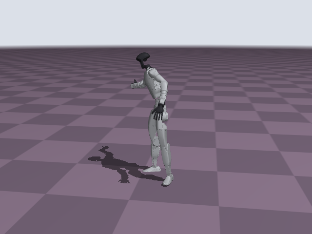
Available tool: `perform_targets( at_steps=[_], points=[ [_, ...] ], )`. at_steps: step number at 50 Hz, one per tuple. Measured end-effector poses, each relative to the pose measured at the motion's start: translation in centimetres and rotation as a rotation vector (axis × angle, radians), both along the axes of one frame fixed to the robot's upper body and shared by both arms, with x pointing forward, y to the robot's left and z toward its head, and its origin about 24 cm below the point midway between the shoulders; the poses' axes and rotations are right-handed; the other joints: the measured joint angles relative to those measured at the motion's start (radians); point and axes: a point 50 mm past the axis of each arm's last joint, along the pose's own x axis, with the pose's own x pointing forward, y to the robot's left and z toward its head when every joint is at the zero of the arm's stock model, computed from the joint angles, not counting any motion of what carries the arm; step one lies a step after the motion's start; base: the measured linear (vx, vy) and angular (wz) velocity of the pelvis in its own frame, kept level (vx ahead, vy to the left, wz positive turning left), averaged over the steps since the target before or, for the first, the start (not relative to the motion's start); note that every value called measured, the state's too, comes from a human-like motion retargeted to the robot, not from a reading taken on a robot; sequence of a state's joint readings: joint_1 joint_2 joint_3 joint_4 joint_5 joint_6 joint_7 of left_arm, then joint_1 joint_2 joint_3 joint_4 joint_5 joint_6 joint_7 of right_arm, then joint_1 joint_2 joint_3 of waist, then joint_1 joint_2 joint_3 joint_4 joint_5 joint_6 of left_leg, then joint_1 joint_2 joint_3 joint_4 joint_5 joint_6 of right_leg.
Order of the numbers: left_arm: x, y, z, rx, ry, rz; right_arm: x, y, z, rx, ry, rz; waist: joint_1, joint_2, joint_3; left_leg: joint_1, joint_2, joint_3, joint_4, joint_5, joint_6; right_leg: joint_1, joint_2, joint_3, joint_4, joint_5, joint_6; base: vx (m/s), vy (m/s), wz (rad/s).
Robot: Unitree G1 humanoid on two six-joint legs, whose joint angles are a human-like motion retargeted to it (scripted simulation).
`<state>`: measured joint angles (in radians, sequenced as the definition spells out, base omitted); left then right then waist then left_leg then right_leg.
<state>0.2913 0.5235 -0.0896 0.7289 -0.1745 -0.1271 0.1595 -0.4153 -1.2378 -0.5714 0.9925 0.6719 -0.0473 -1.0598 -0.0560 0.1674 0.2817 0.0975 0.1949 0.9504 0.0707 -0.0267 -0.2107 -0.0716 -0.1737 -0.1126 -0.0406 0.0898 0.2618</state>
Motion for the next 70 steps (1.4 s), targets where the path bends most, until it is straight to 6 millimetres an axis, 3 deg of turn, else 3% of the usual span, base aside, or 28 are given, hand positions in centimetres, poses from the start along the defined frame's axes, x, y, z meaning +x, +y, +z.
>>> perform_targets(
  at_steps=[2, 3, 4, 8, 9, 10, 11, 12, 15, 19, 21, 23, 25, 26, 28, 30, 33, 37, 42, 44, 46, 48, 50, 55, 60, 64, 67, 70],
  points=[
    [-0.6, 0.2, -0.3, 0.0, 0.04, -0.004, -0.5, -0.5, -0.6, 0.019, 0.111, 0.03, 0.021, -0.022, -0.005, -0.007, 0.0, -0.005, 0.016, -0.012, 0.006, 0.0, -0.008, -0.002, 0.002, 0.0, 0.0, 0.02, 0.15, 0.12],
    [-0.8, 0.2, -0.3, 0.009, 0.035, 0.008, -0.5, 0.2, 0.5, -0.048, -0.144, -0.023, 0.03, -0.029, -0.01, -0.009, 0.003, -0.006, 0.023, -0.015, 0.001, 0.0, -0.007, -0.004, 0.003, 0.001, 0.0, 0.01, 0.12, 0.05],
    [-0.9, 0.1, -0.5, 0.013, 0.044, 0.005, 0.2, 0.8, 0.6, -0.083, -0.233, -0.017, 0.042, -0.038, -0.012, -0.01, 0.005, -0.005, 0.03, -0.019, 0.0, 0.0, -0.009, -0.003, 0.005, 0.002, 0.0, 0.01, 0.12, -0.02],
    [-0.8, -0.2, -1.1, 0.021, 0.113, -0.059, 6.2, 4.8, -0.1, -0.178, -0.37, 0.265, 0.099, -0.081, -0.023, -0.006, 0.006, 0.006, 0.064, -0.046, 0.004, -0.001, -0.02, 0.015, 0.017, 0.006, 0.0, 0.01, 0.17, -0.15],
    [-0.5, -0.3, -1.2, 0.019, 0.144, -0.103, 8.6, 5.8, -0.6, -0.212, -0.15, 0.431, 0.114, -0.095, -0.025, -0.006, 0.004, 0.01, 0.077, -0.057, 0.011, -0.003, -0.027, 0.023, 0.021, 0.006, 0.0, 0.01, 0.22, -0.23],
    [-0.3, -0.3, -1.3, 0.013, 0.184, -0.157, 10.9, 6.6, -2.0, -0.217, 0.21, 0.61, 0.129, -0.111, -0.027, -0.007, 0.002, 0.013, 0.092, -0.069, 0.021, -0.006, -0.036, 0.031, 0.026, 0.006, 0.0, 0.0, 0.2, -0.21],
    [0.4, -0.5, -1.1, 0.034, 0.144, -0.148, 12.6, 9.5, -0.7, -0.233, -0.215, 0.635, 0.14, -0.116, -0.027, -0.007, 0.006, 0.017, 0.105, -0.076, 0.015, -0.007, -0.036, 0.036, 0.028, 0.008, 0.0, -0.01, 0.17, -0.19],
    [1.2, -0.7, -1.0, 0.049, 0.111, -0.151, 13.8, 11.8, -0.1, -0.202, -0.484, 0.659, 0.156, -0.122, -0.027, -0.006, 0.009, 0.021, 0.117, -0.084, 0.011, -0.007, -0.038, 0.041, 0.03, 0.009, 0.0, -0.02, 0.14, -0.17],
    [4.1, -1.4, 0.0, 0.064, 0.034, -0.231, 18.8, 18.2, -0.5, -0.312, -0.223, 0.947, 0.212, -0.149, -0.03, -0.01, 0.008, 0.026, 0.153, -0.112, 0.014, -0.009, -0.051, 0.053, 0.033, 0.014, 0.0, -0.02, 0.17, -0.09],
    [9.1, -3.0, 2.7, 0.052, -0.161, -0.343, 23.0, 28.4, 0.0, -0.809, 0.362, 1.285, 0.273, -0.176, -0.032, -0.033, 0.002, 0.009, 0.173, -0.132, 0.008, -0.012, -0.068, 0.035, 0.031, 0.02, 0.0, -0.02, 0.16, 0.25],
    [11.2, -4.0, 4.4, 0.04, -0.263, -0.401, 23.3, 33.4, 0.9, -1.211, 0.641, 1.353, 0.3, -0.188, -0.036, -0.049, -0.004, -0.009, 0.172, -0.137, 0.003, -0.013, -0.077, 0.013, 0.032, 0.023, 0.0, 0.0, 0.15, 0.54],
    [12.9, -4.7, 6.0, 0.025, -0.355, -0.437, 22.5, 37.8, 2.1, -1.646, 0.855, 1.281, 0.322, -0.199, -0.042, -0.066, -0.011, -0.033, 0.168, -0.14, 0.0, -0.014, -0.086, -0.016, 0.036, 0.027, 0.0, 0.01, 0.16, 0.68],
    [14.0, -5.0, 7.3, 0.006, -0.432, -0.433, 21.1, 41.0, 3.3, -1.979, 0.937, 1.15, 0.336, -0.209, -0.046, -0.08, -0.019, -0.061, 0.164, -0.144, 0.0, -0.014, -0.096, -0.049, 0.048, 0.033, 0.0, 0.04, 0.18, 0.75],
    [14.2, -4.9, 7.7, -0.002, -0.457, -0.412, 20.6, 41.7, 3.9, -2.054, 0.934, 1.116, 0.342, -0.215, -0.049, -0.085, -0.022, -0.075, 0.163, -0.147, 0.002, -0.013, -0.103, -0.065, 0.057, 0.038, 0.0, 0.06, 0.21, 0.76],
    [14.3, -4.3, 8.2, -0.013, -0.493, -0.351, 20.1, 42.0, 5.0, -2.115, 0.926, 1.066, 0.347, -0.224, -0.052, -0.091, -0.031, -0.105, 0.16, -0.154, 0.008, -0.011, -0.118, -0.097, 0.081, 0.05, 0.0, 0.08, 0.24, 0.78],
    [13.8, -3.2, 8.2, -0.009, -0.501, -0.27, 20.3, 40.4, 6.3, -2.052, 0.928, 1.03, 0.343, -0.23, -0.054, -0.09, -0.045, -0.137, 0.154, -0.163, 0.02, -0.006, -0.14, -0.129, 0.115, 0.067, 0.0, 0.1, 0.29, 0.84],
    [12.0, -0.7, 7.4, 0.043, -0.451, -0.161, 20.9, 34.9, 8.9, -1.83, 0.958, 0.934, 0.324, -0.24, -0.056, -0.073, -0.076, -0.191, 0.137, -0.175, 0.044, 0.006, -0.185, -0.168, 0.186, 0.092, 0.0, 0.13, 0.34, 0.93],
    [7.9, 3.0, 6.1, 0.149, -0.315, -0.035, 19.5, 25.0, 12.8, -1.457, 0.873, 0.705, 0.294, -0.246, -0.067, -0.049, -0.1, -0.266, 0.114, -0.179, 0.066, 0.009, -0.216, -0.189, 0.293, 0.104, -0.016, 0.13, 0.26, 0.95],
    [2.2, 7.3, 5.0, 0.269, -0.105, 0.127, 12.2, 13.6, 17.7, -0.934, 0.373, 0.322, 0.27, -0.26, -0.091, -0.051, -0.099, -0.359, 0.097, -0.168, 0.063, -0.008, -0.162, -0.132, 0.347, 0.074, -0.025, 0.1, 0.09, 0.93],
    [0.3, 8.6, 4.8, 0.304, -0.033, 0.195, 8.4, 11.0, 19.3, -0.787, 0.122, 0.199, 0.266, -0.272, -0.098, -0.055, -0.105, -0.395, 0.092, -0.163, 0.057, -0.013, -0.133, -0.097, 0.328, 0.058, -0.012, 0.1, 0.03, 0.93],
    [-1.4, 9.5, 4.7, 0.325, 0.017, 0.265, 5.2, 9.9, 20.6, -0.729, -0.077, 0.114, 0.266, -0.282, -0.103, -0.059, -0.111, -0.425, 0.086, -0.16, 0.05, -0.017, -0.106, -0.074, 0.292, 0.045, -0.002, 0.09, -0.02, 0.8],
    [-2.4, 10.0, 4.5, 0.333, 0.042, 0.332, 3.5, 10.4, 21.8, -0.762, -0.187, 0.069, 0.269, -0.293, -0.103, -0.062, -0.113, -0.449, 0.079, -0.156, 0.04, -0.024, -0.08, -0.065, 0.244, 0.037, 0.0, 0.07, -0.08, 0.63],
    [-2.8, 10.1, 4.3, 0.329, 0.048, 0.381, 3.4, 12.0, 22.6, -0.867, -0.197, 0.067, 0.272, -0.304, -0.097, -0.061, -0.114, -0.466, 0.071, -0.152, 0.03, -0.032, -0.056, -0.064, 0.19, 0.032, 0.0, 0.05, -0.12, 0.49],
    [-1.4, 9.0, 3.5, 0.278, 0.062, 0.295, 8.5, 20.2, 22.1, -1.274, 0.059, 0.227, 0.283, -0.329, -0.07, -0.039, -0.106, -0.487, 0.054, -0.145, -0.003, -0.054, 0.015, -0.042, 0.069, 0.028, 0.0, 0.04, -0.19, 0.26],
    [3.0, 6.0, 3.0, 0.214, 0.049, -0.025, 14.7, 31.7, 17.4, -1.729, 0.393, 0.664, 0.313, -0.337, -0.049, -0.004, -0.101, -0.494, 0.055, -0.153, -0.037, -0.055, 0.07, 0.023, 0.014, 0.068, 0.0, 0.07, -0.2, 0.12],
    [6.8, 2.4, 3.0, 0.132, -0.06, -0.195, 16.1, 39.7, 12.3, -2.052, 0.579, 1.018, 0.327, -0.31, -0.06, 0.014, -0.105, -0.506, 0.044, -0.156, -0.048, -0.048, 0.075, 0.031, 0.016, 0.095, 0.0, 0.1, -0.11, 0.23],
    [8.6, 0.1, 3.1, 0.036, -0.166, -0.201, 15.7, 41.3, 10.4, -2.124, 0.596, 1.129, 0.324, -0.279, -0.086, 0.017, -0.109, -0.526, 0.02, -0.151, -0.049, -0.048, 0.071, 0.006, 0.029, 0.089, 0.0, 0.11, -0.05, 0.42],
    [8.9, -0.9, 2.9, -0.063, -0.232, -0.142, 16.0, 38.7, 10.9, -2.019, 0.598, 1.085, 0.303, -0.254, -0.126, 0.015, -0.111, -0.554, -0.014, -0.138, -0.049, -0.053, 0.066, -0.03, 0.041, 0.073, 0.0, 0.11, -0.02, 0.56]
  ],
)
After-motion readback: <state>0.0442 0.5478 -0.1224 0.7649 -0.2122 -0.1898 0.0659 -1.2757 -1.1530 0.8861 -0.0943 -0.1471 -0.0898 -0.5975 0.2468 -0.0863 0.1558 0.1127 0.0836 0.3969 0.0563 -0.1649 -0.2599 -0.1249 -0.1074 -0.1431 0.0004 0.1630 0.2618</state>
